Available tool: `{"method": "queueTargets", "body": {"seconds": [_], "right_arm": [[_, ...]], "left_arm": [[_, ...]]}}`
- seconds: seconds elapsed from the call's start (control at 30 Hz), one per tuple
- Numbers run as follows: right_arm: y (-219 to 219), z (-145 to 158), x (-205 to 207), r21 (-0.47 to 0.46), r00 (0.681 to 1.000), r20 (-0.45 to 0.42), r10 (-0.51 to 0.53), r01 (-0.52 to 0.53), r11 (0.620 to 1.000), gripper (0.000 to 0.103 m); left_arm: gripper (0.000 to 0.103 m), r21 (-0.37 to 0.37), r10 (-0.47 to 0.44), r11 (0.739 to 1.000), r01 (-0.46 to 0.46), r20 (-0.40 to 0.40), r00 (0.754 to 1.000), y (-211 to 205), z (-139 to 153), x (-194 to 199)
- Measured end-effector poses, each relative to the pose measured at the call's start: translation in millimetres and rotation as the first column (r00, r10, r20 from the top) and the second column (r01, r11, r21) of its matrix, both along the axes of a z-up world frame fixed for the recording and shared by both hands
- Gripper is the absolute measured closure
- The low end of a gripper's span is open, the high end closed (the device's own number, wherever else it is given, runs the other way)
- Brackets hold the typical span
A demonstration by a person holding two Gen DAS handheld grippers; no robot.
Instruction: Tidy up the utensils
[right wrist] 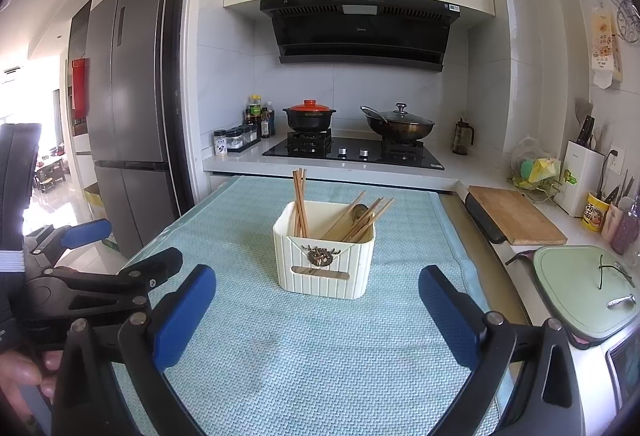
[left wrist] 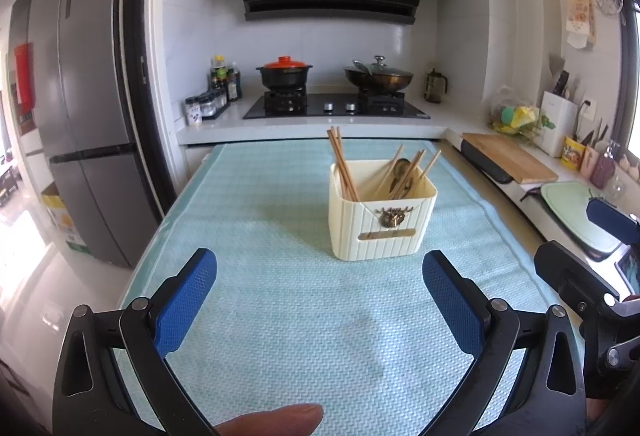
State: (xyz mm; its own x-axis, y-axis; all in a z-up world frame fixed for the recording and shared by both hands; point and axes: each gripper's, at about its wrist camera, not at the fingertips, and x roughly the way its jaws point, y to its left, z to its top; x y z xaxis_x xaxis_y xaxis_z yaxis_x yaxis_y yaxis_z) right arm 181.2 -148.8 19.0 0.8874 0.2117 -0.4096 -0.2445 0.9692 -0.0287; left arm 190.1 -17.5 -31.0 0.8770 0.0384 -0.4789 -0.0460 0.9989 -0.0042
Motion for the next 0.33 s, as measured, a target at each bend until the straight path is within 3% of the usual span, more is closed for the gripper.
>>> {"method": "queueTargets", "body": {"seconds": [0.33], "right_arm": [[-0.2,-1.7,0.1,-0.002,1.000,-0.004,-0.008,0.008,1.000,0.000]], "left_arm": [[0.000,0.014,0.020,1.000,-0.020,0.022,1.000,-3.9,-0.2,-3.9]]}}
